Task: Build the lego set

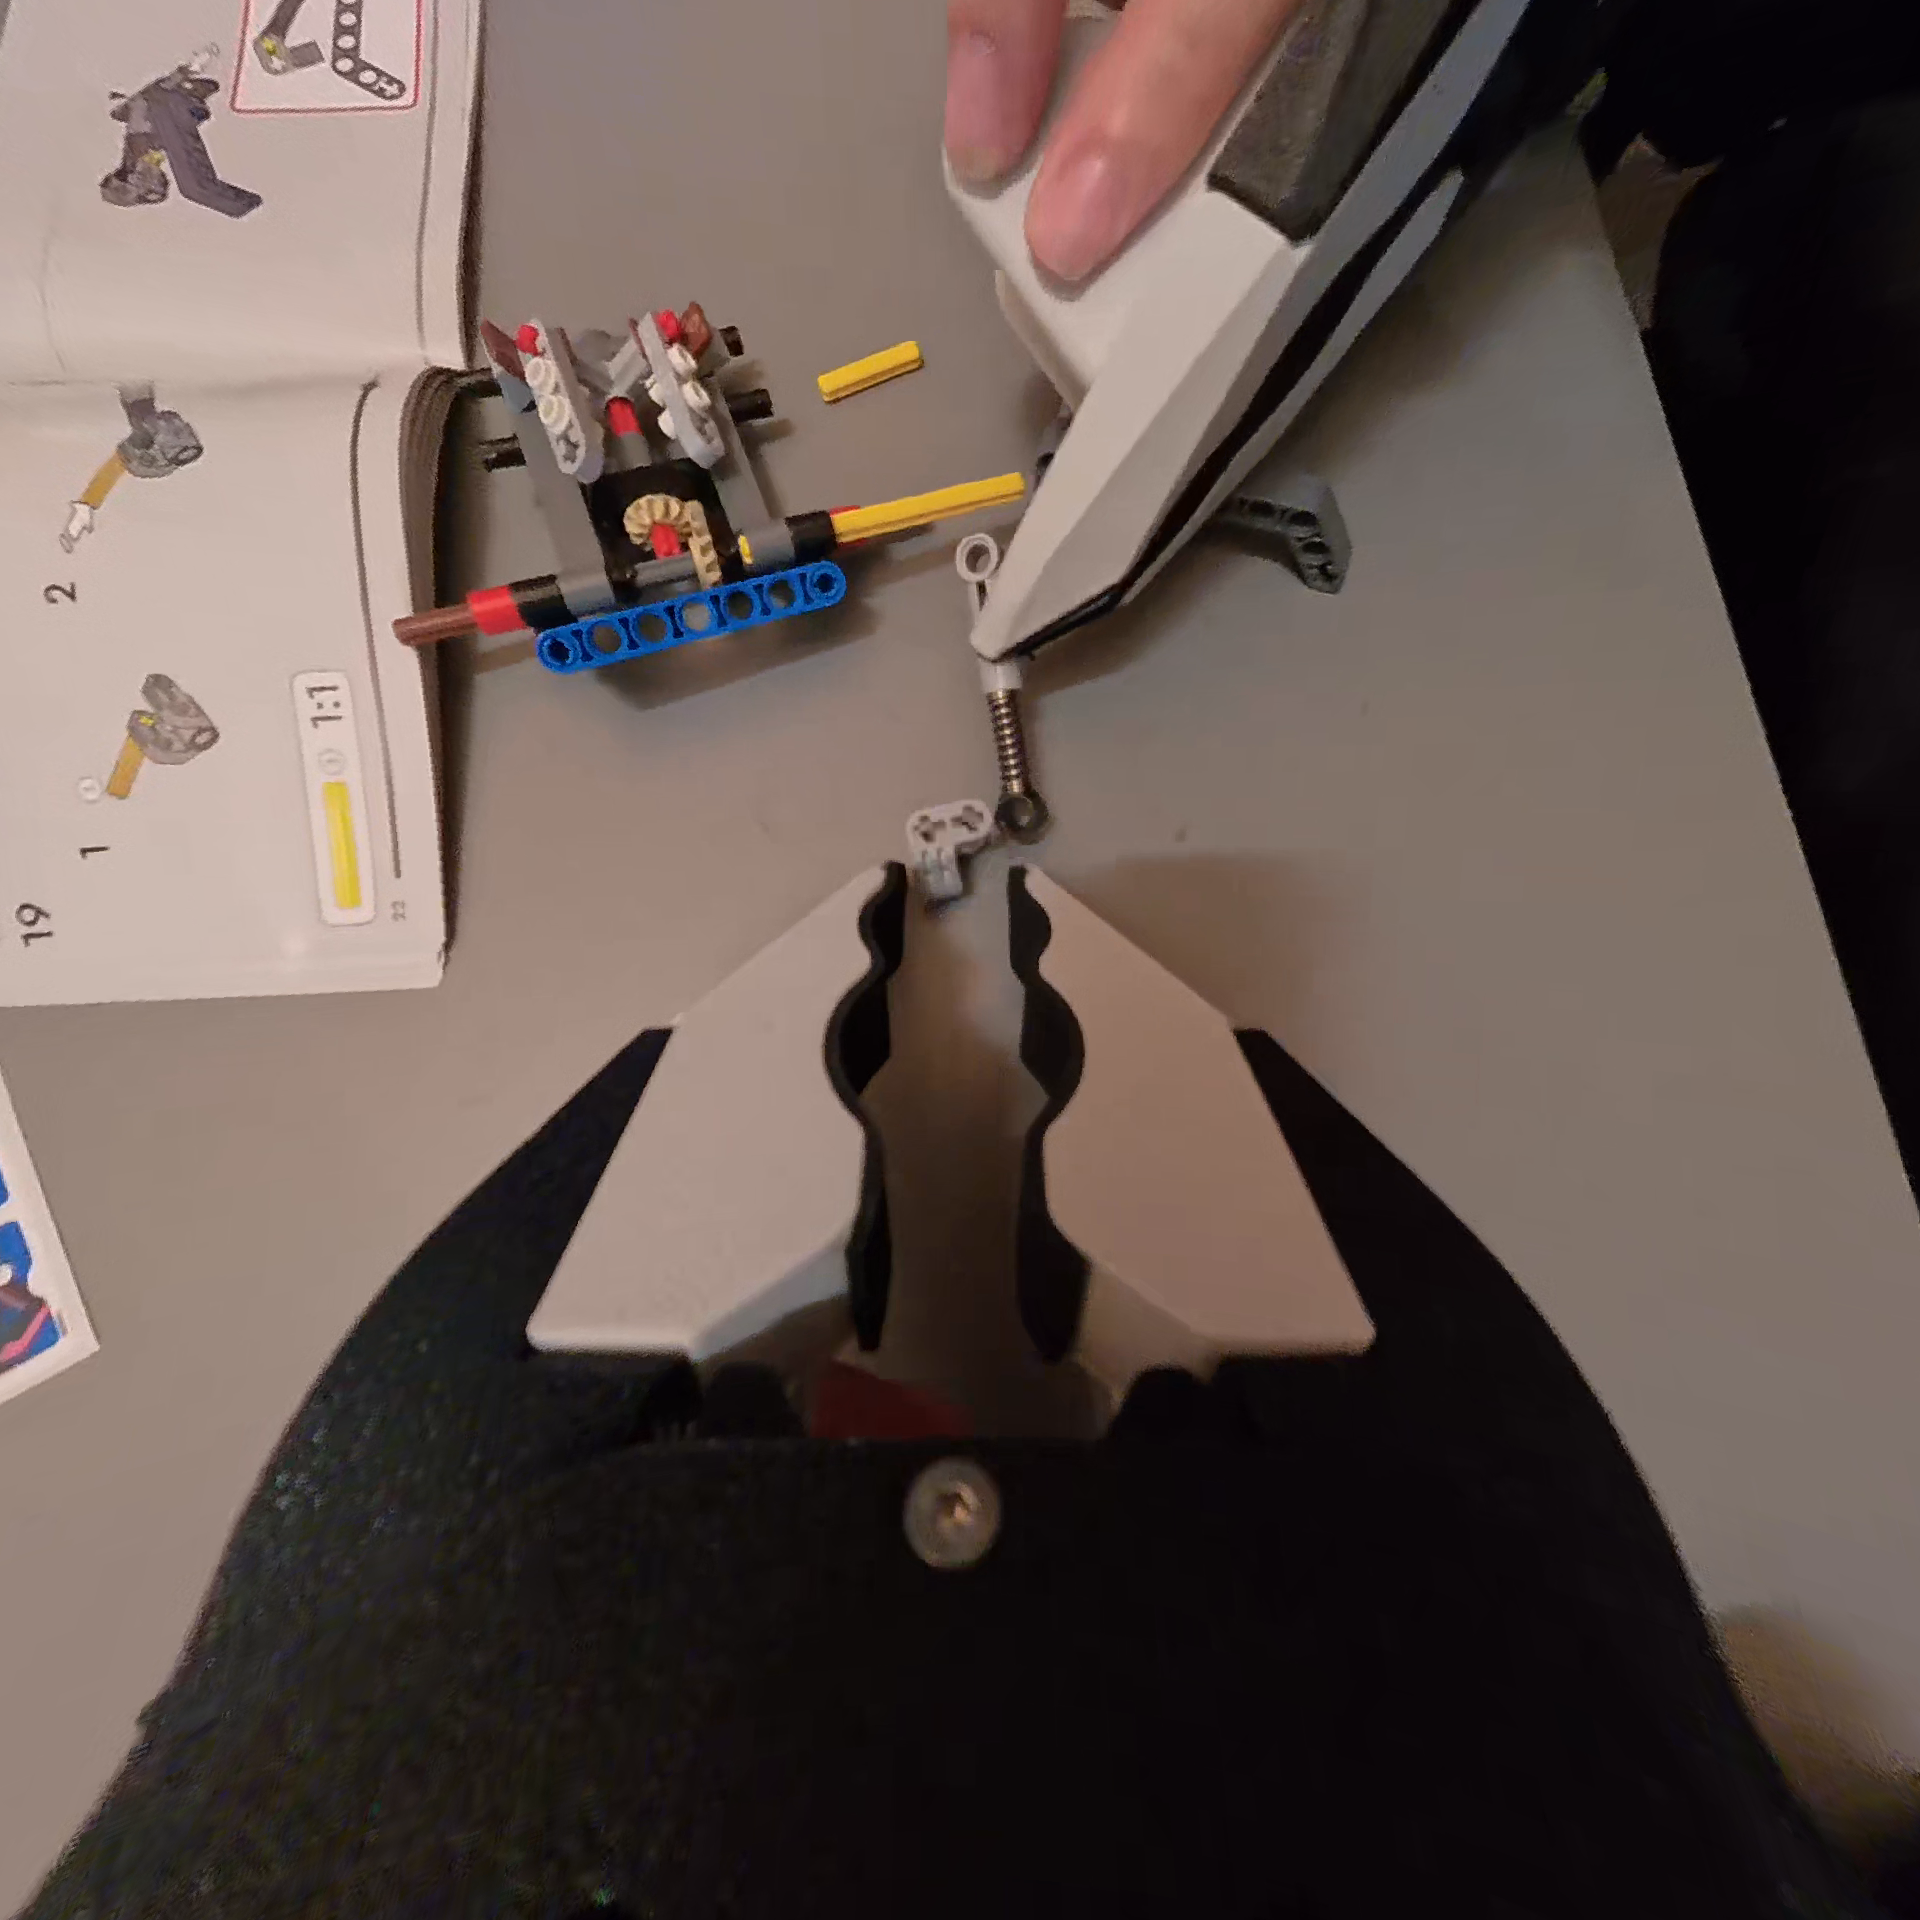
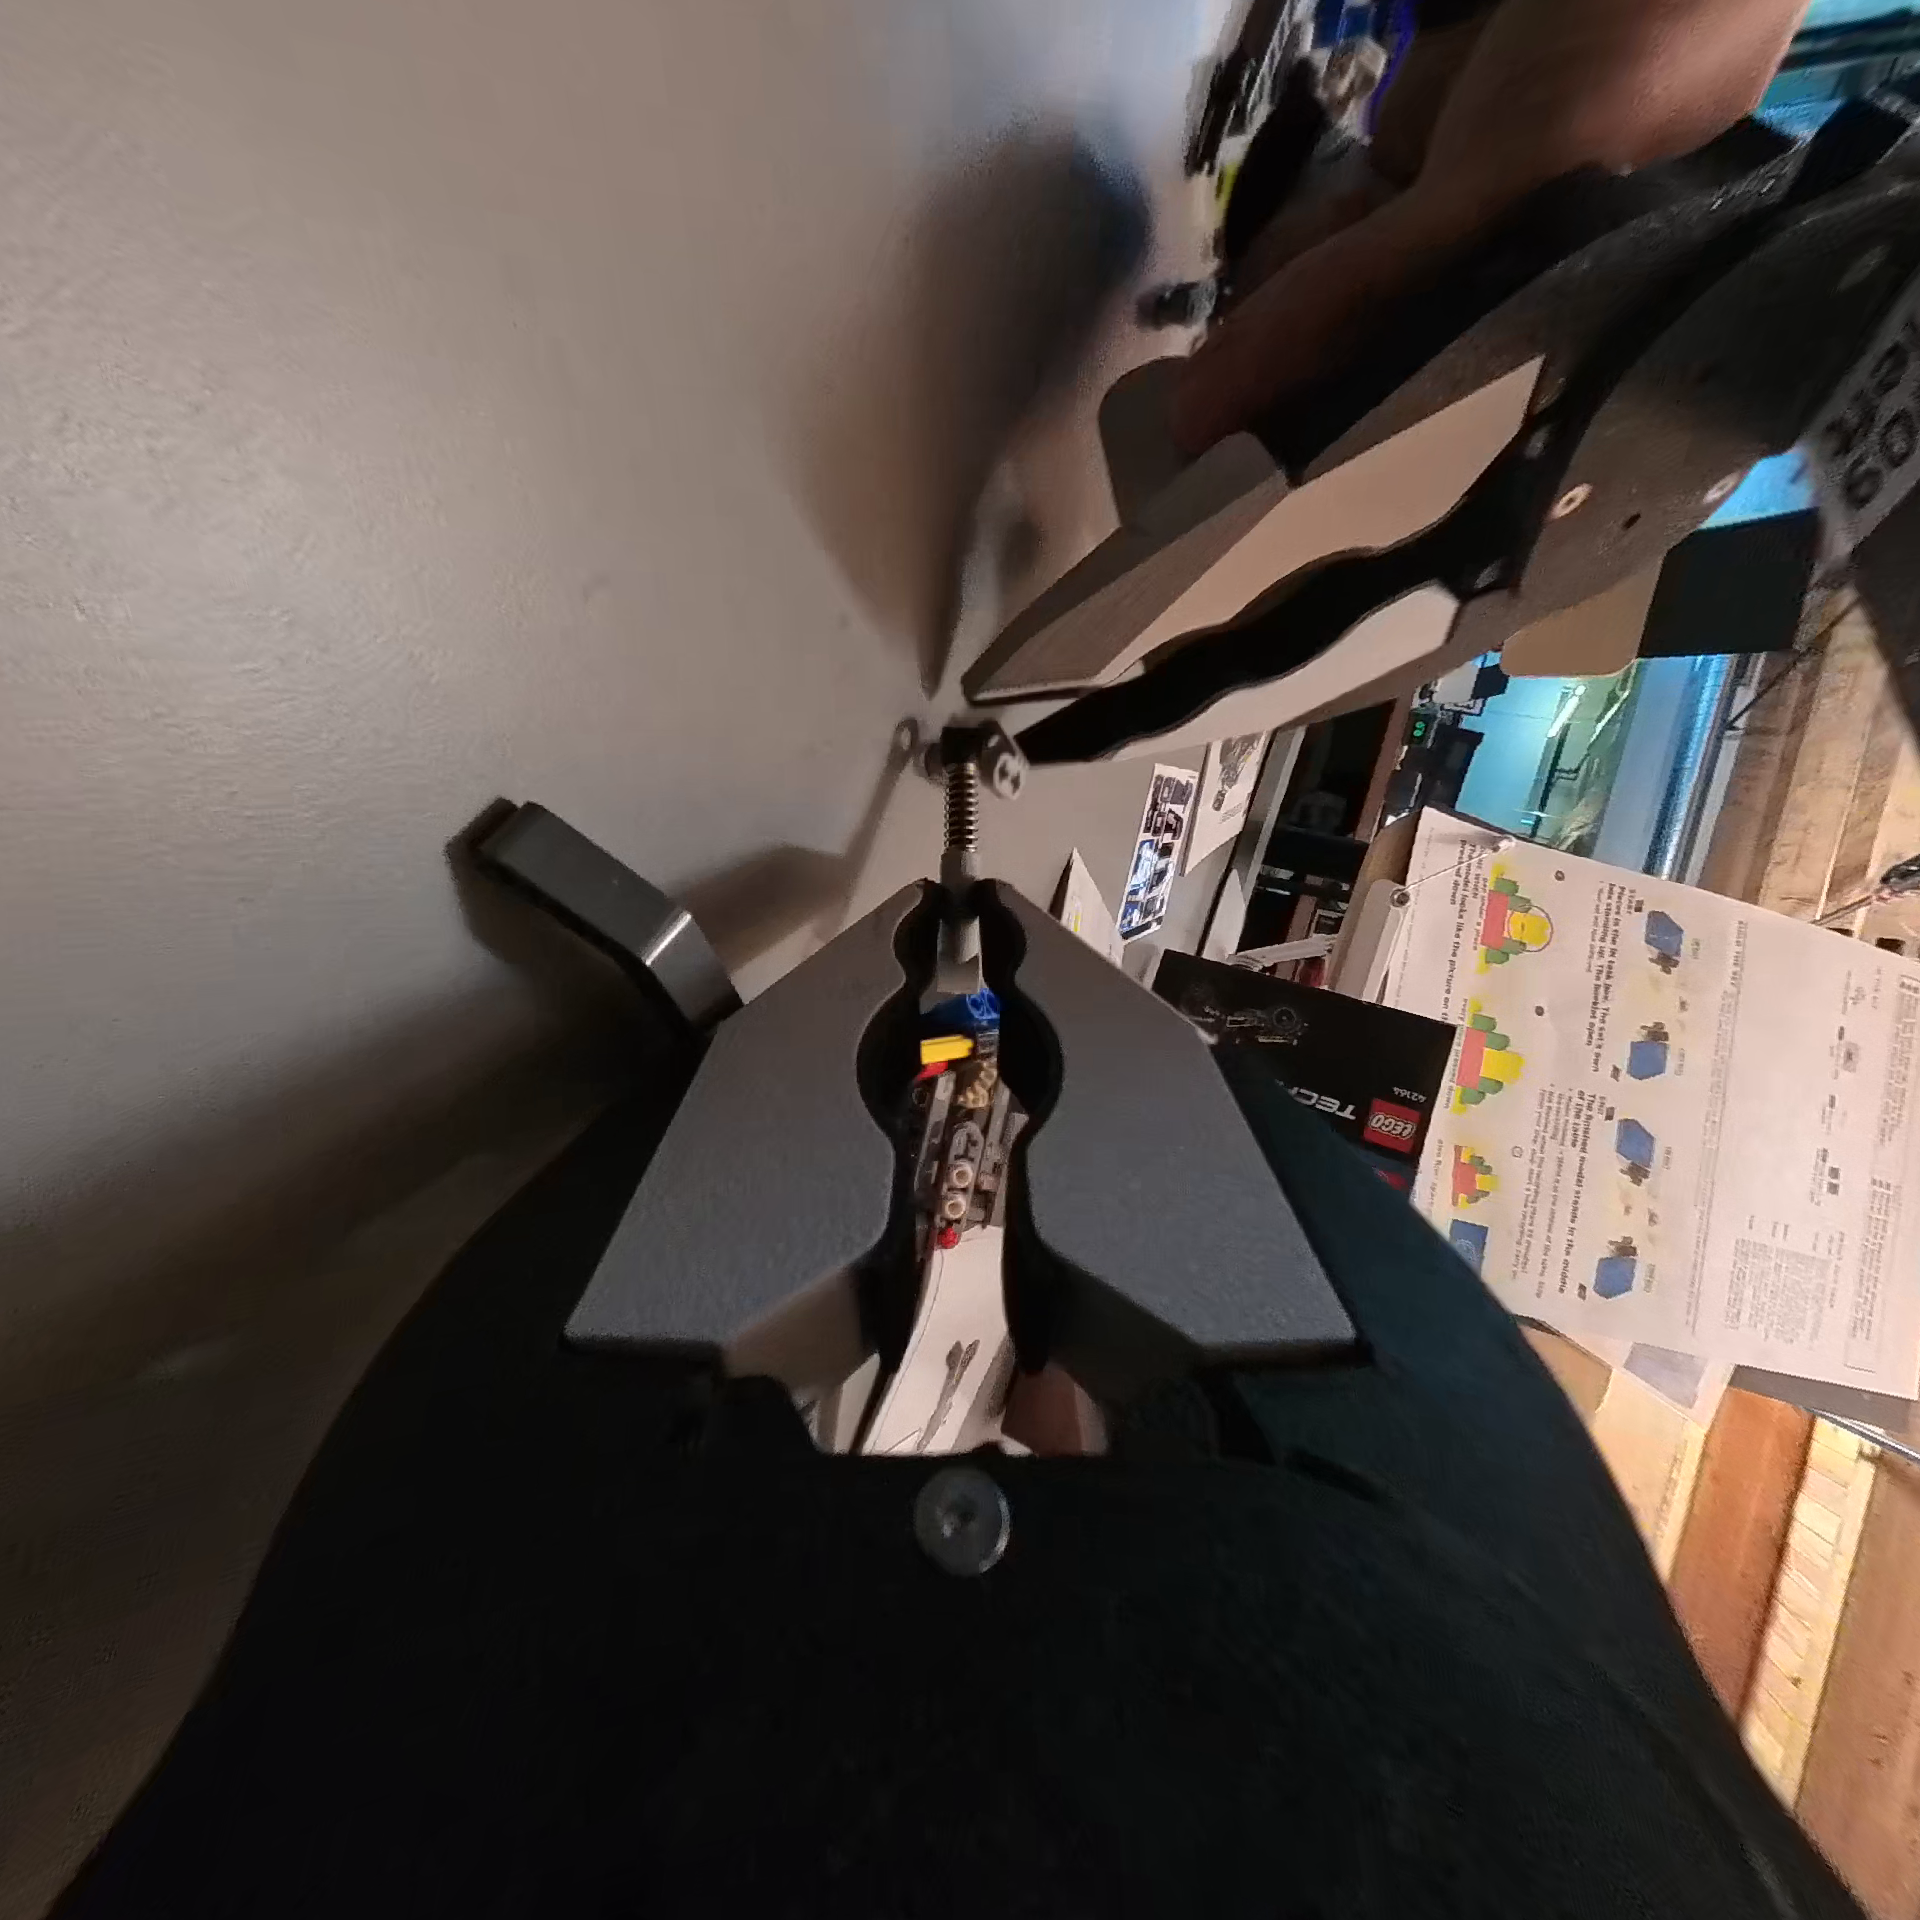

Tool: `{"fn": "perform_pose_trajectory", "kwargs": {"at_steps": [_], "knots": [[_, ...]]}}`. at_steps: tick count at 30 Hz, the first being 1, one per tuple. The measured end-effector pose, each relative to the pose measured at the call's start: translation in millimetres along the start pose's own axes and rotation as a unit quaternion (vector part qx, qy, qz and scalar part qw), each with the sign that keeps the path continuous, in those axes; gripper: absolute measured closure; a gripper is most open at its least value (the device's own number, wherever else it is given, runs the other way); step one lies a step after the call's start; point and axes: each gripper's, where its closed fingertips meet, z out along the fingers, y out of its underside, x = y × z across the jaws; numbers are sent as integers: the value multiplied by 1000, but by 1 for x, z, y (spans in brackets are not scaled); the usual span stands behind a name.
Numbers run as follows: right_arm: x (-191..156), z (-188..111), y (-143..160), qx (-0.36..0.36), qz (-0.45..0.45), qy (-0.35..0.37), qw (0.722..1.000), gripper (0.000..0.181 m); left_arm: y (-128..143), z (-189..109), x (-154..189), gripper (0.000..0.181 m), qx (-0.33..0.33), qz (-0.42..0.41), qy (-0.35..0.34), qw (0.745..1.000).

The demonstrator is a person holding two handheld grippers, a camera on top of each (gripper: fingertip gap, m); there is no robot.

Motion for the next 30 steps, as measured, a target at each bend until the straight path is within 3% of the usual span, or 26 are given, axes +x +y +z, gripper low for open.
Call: {"fn": "perform_pose_trajectory", "kwargs": {"at_steps": [1, 8, 13, 16, 20, 22, 26, 28, 30], "knots": [[0, 0, 0, -1, 0, -3, 1000, 176, -1, -3, 1, 163, 5, -2, -8, 1000], [4, 0, 3, -7, 2, 11, 1000, 170, -11, -17, 3, 160, 40, -25, -93, 995], [4, -7, 3, 21, 31, -13, 999, 157, -6, -16, 16, 157, 56, -56, -87, 993], [12, -17, 6, 48, 124, -34, 990, 157, -5, -14, 14, 160, 61, -96, -103, 988], [14, -28, 6, 104, 303, -122, 939, 155, -6, -9, 16, 162, 69, -159, -101, 980], [23, -36, 23, 88, 358, -115, 922, 150, -8, -8, 22, 162, 66, -153, -96, 981], [17, -68, 40, 97, 497, -161, 847, 141, -11, -12, 39, 159, 55, -120, -91, 987], [18, -79, 53, 72, 520, -119, 843, 143, -16, -15, 43, 156, 64, -105, -102, 987], [28, -79, 62, 46, 579, -70, 811, 147, -27, -21, 36, 148, 100, -92, -142, 980]]}}
